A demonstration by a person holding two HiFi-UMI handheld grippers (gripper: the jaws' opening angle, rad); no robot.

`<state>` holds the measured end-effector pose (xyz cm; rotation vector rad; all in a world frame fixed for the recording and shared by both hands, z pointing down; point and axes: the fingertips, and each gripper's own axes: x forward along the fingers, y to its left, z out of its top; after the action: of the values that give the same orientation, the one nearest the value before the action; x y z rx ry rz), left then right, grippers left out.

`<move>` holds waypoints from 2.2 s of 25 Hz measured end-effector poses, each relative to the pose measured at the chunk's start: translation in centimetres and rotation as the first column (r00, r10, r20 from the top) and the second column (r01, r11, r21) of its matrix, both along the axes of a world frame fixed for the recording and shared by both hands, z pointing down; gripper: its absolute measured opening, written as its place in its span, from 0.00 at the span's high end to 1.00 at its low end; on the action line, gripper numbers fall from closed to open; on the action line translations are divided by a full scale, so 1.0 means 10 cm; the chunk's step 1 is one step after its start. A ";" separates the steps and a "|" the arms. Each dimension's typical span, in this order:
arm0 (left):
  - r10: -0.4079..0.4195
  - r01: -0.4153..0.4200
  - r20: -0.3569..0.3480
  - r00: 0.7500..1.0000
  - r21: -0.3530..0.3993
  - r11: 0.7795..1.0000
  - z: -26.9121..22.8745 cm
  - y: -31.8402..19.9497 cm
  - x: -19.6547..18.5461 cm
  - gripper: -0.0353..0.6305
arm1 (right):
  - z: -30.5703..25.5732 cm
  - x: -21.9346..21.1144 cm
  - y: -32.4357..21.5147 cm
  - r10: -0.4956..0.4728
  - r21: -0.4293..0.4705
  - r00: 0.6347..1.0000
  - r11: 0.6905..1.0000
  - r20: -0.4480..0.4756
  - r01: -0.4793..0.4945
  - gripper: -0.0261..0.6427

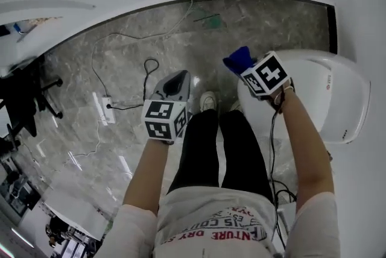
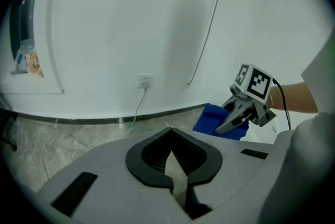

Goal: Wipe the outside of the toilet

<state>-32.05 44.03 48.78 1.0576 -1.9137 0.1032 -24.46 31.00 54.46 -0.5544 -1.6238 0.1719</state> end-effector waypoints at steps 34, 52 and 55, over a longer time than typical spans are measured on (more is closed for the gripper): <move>0.924 -0.946 0.284 0.257 0.270 0.180 -3.81 -3.68 2.05 0.94 | -4.07 2.74 -2.26 0.777 0.006 -0.193 -0.245 0.600 -0.969 0.85; 0.879 -0.923 0.438 0.189 0.386 0.006 -4.67 -3.06 2.11 0.94 | -4.80 3.13 -1.06 0.482 -0.032 -0.356 -0.559 0.800 -0.828 0.85; 0.876 -0.922 0.441 0.193 0.386 0.008 -4.65 -3.03 2.12 0.94 | -4.79 3.15 -1.02 0.477 -0.025 -0.345 -0.558 0.808 -0.829 0.85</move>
<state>-10.90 13.71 2.28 2.7069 -0.8923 0.2858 7.02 20.81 6.52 2.0248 -1.9096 0.5995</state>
